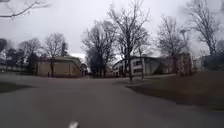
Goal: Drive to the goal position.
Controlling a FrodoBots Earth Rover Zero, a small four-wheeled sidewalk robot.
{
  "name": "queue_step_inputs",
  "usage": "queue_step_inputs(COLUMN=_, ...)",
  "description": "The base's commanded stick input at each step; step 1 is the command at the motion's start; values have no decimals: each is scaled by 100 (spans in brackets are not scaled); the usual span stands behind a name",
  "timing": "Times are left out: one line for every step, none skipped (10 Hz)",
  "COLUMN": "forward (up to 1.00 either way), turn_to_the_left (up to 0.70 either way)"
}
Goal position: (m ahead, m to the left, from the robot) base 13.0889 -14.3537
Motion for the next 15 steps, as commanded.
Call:
queue_step_inputs(forward=100, turn_to_the_left=0)
queue_step_inputs(forward=100, turn_to_the_left=0)
queue_step_inputs(forward=100, turn_to_the_left=0)
queue_step_inputs(forward=100, turn_to_the_left=0)
queue_step_inputs(forward=100, turn_to_the_left=0)
queue_step_inputs(forward=100, turn_to_the_left=0)
queue_step_inputs(forward=100, turn_to_the_left=0)
queue_step_inputs(forward=100, turn_to_the_left=0)
queue_step_inputs(forward=100, turn_to_the_left=0)
queue_step_inputs(forward=100, turn_to_the_left=0)
queue_step_inputs(forward=100, turn_to_the_left=0)
queue_step_inputs(forward=100, turn_to_the_left=0)
queue_step_inputs(forward=100, turn_to_the_left=0)
queue_step_inputs(forward=100, turn_to_the_left=0)
queue_step_inputs(forward=100, turn_to_the_left=0)
